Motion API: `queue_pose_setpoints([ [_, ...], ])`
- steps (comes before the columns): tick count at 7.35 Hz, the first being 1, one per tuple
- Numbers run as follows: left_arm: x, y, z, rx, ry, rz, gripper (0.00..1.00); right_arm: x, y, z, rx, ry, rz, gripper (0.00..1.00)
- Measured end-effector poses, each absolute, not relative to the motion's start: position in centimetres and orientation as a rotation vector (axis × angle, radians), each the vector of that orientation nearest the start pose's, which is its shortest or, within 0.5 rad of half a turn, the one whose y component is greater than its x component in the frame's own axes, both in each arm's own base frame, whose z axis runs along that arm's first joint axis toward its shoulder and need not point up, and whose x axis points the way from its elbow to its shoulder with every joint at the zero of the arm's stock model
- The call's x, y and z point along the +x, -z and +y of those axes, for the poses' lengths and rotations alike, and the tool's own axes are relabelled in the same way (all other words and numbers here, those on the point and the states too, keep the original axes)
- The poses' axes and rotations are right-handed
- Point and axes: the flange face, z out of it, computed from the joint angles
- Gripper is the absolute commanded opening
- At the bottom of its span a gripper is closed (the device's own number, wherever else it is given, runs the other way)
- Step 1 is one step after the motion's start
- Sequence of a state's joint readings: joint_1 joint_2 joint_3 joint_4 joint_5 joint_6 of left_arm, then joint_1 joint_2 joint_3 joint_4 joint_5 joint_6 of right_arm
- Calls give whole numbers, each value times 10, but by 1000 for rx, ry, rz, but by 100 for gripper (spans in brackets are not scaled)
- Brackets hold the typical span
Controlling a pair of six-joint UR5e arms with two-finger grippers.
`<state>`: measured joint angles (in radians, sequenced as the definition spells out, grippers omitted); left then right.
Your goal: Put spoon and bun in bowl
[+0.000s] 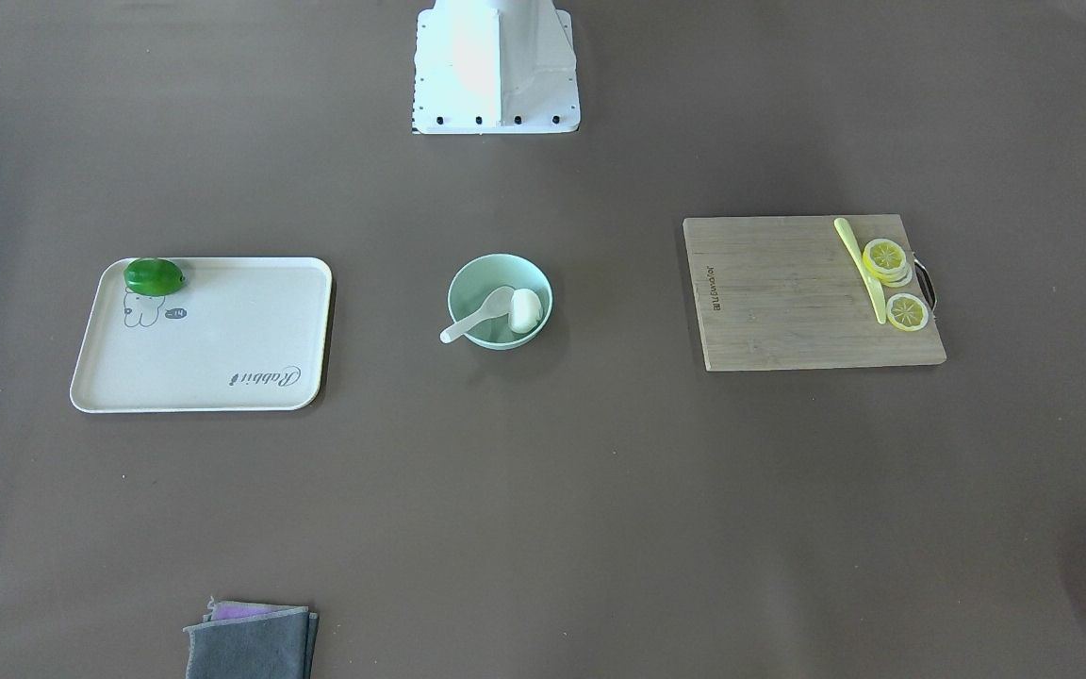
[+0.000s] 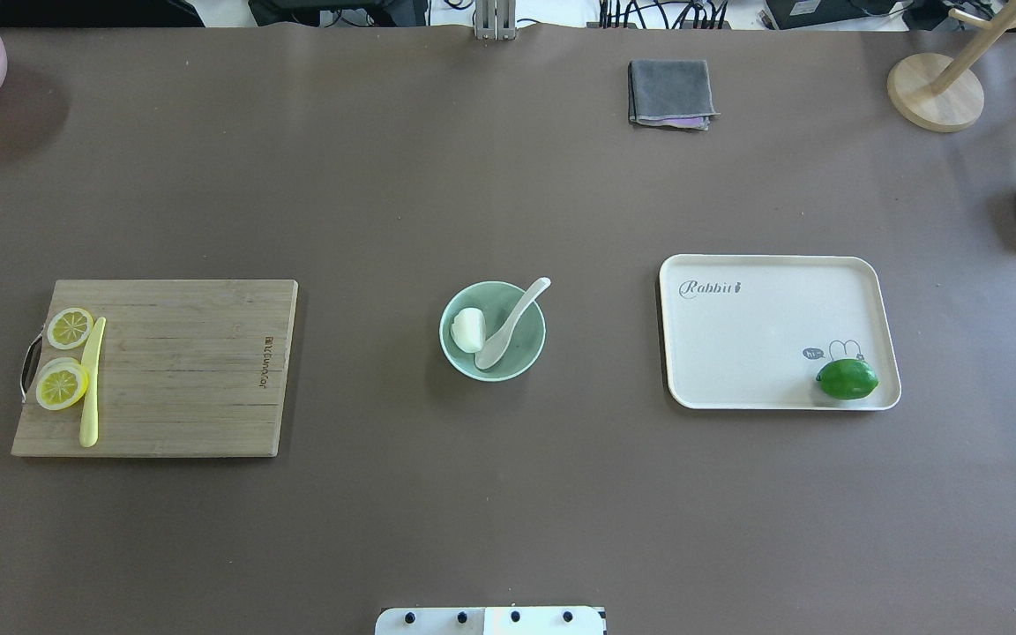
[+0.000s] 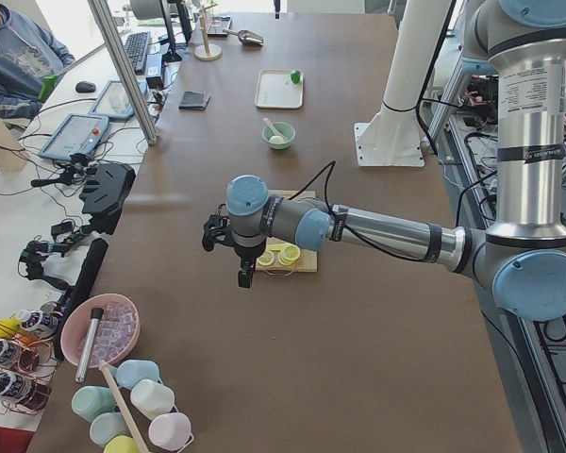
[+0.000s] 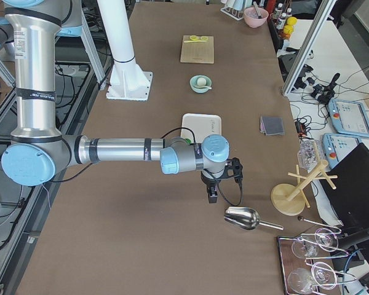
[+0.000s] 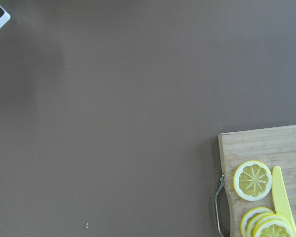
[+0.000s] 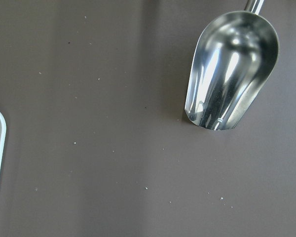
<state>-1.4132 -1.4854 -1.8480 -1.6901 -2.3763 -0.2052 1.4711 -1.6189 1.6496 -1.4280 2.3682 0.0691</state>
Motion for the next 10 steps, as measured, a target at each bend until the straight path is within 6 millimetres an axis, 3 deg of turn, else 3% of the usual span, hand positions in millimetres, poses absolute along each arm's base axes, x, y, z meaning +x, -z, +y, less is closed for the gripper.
queue_pose_setpoints([
  [3, 10, -544, -464, 150, -79, 838, 98, 14, -628, -487, 95, 97, -800, 100],
  [6, 12, -565, -469, 109, -62, 832, 98, 14, -630, -486, 91, 95, -799, 100],
  [10, 12, -571, -471, 99, -60, 830, 98, 14, -632, -485, 87, 94, -799, 100],
])
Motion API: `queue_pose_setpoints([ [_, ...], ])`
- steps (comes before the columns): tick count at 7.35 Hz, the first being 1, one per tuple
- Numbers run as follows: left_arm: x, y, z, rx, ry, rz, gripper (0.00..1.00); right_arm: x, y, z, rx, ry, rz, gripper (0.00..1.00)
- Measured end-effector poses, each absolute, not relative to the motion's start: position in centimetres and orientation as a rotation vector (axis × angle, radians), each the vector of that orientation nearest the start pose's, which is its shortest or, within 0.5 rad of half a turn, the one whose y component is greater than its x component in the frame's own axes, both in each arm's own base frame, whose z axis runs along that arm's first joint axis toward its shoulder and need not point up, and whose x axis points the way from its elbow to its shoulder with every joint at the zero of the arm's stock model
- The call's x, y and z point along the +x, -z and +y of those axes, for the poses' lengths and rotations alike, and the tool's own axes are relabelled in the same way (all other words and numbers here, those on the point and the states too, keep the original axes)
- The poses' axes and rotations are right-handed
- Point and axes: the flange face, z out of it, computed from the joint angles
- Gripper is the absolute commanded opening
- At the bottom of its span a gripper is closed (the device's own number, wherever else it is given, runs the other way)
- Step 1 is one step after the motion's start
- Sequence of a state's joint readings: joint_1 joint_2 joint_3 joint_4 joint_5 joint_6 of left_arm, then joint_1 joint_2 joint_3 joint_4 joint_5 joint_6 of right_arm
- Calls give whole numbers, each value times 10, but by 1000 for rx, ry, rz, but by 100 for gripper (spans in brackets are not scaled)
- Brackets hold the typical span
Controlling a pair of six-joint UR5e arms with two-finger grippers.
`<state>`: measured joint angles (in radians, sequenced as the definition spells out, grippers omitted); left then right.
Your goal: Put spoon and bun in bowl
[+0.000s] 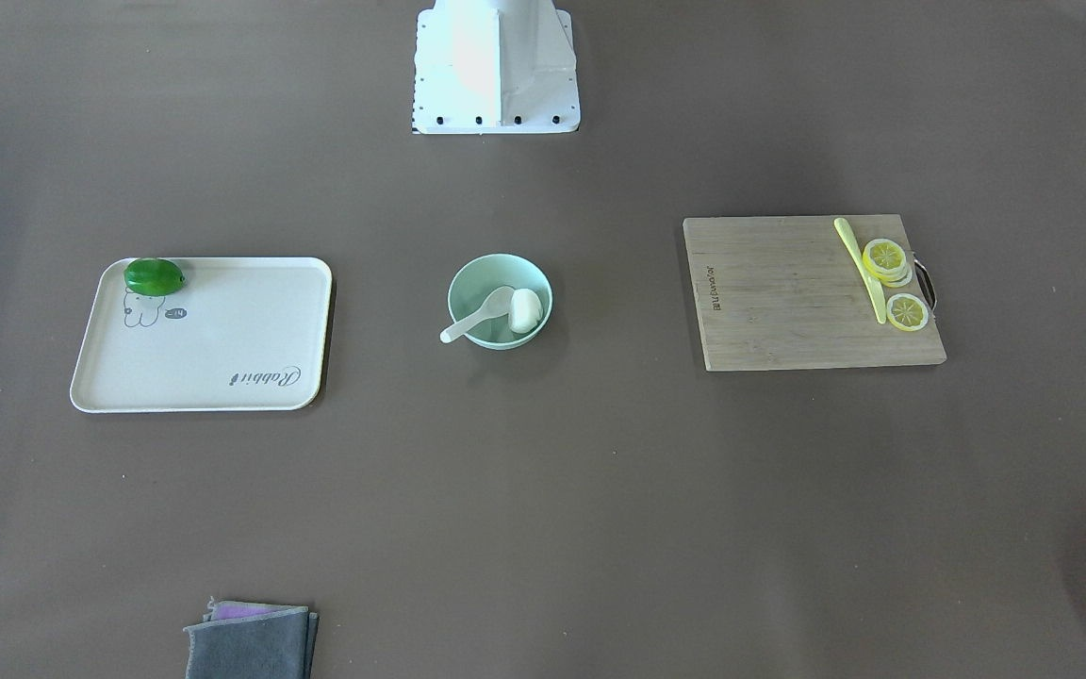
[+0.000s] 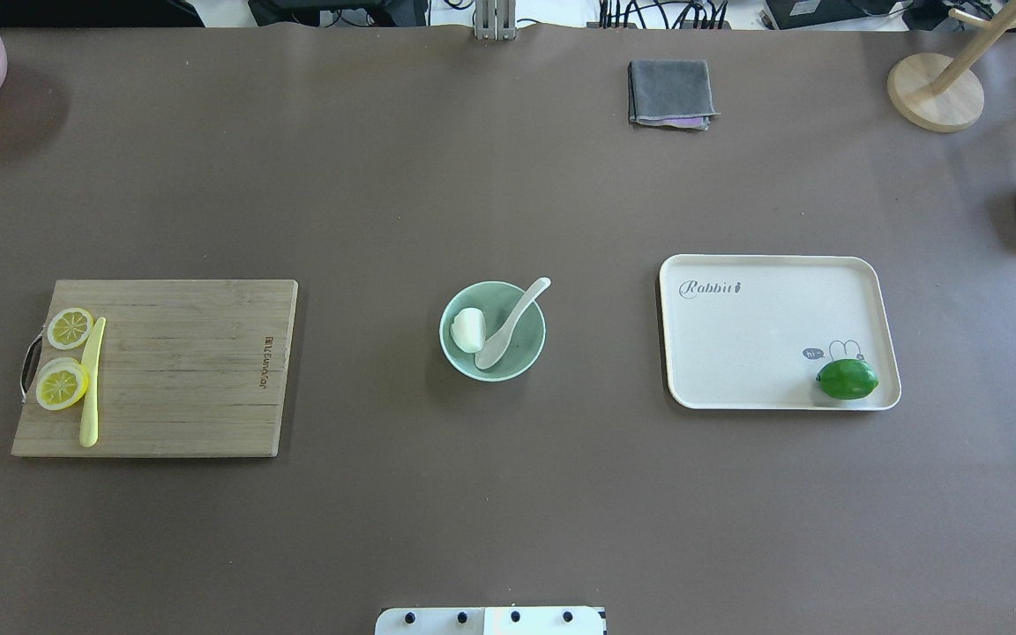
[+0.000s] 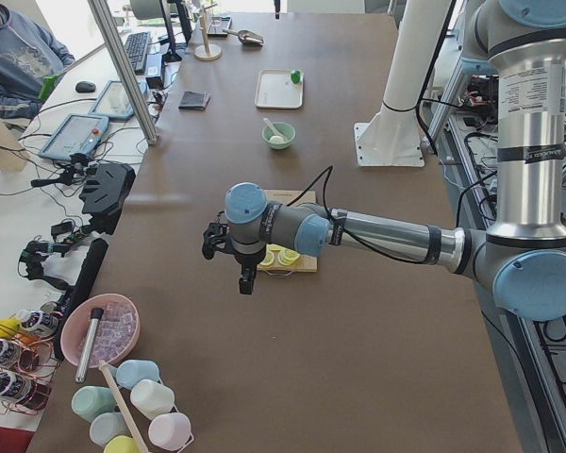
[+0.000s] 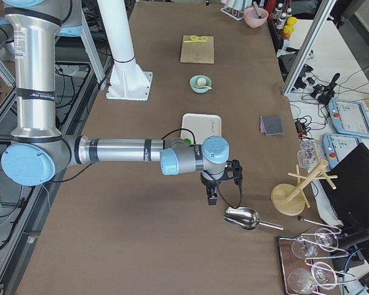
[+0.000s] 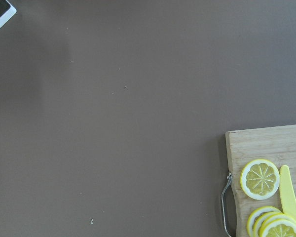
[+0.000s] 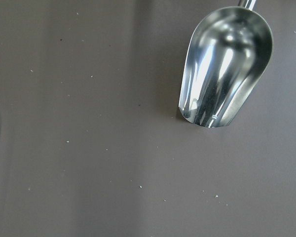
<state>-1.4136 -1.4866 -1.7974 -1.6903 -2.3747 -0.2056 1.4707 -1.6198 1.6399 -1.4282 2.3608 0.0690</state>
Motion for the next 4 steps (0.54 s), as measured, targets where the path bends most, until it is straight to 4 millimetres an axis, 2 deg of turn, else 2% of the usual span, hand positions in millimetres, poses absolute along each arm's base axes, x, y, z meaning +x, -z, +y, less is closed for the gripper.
queue_pose_setpoints([
  [4, 13, -574, -471, 95, -59, 830, 98, 14, -631, -487, 90, 94, -799, 100],
])
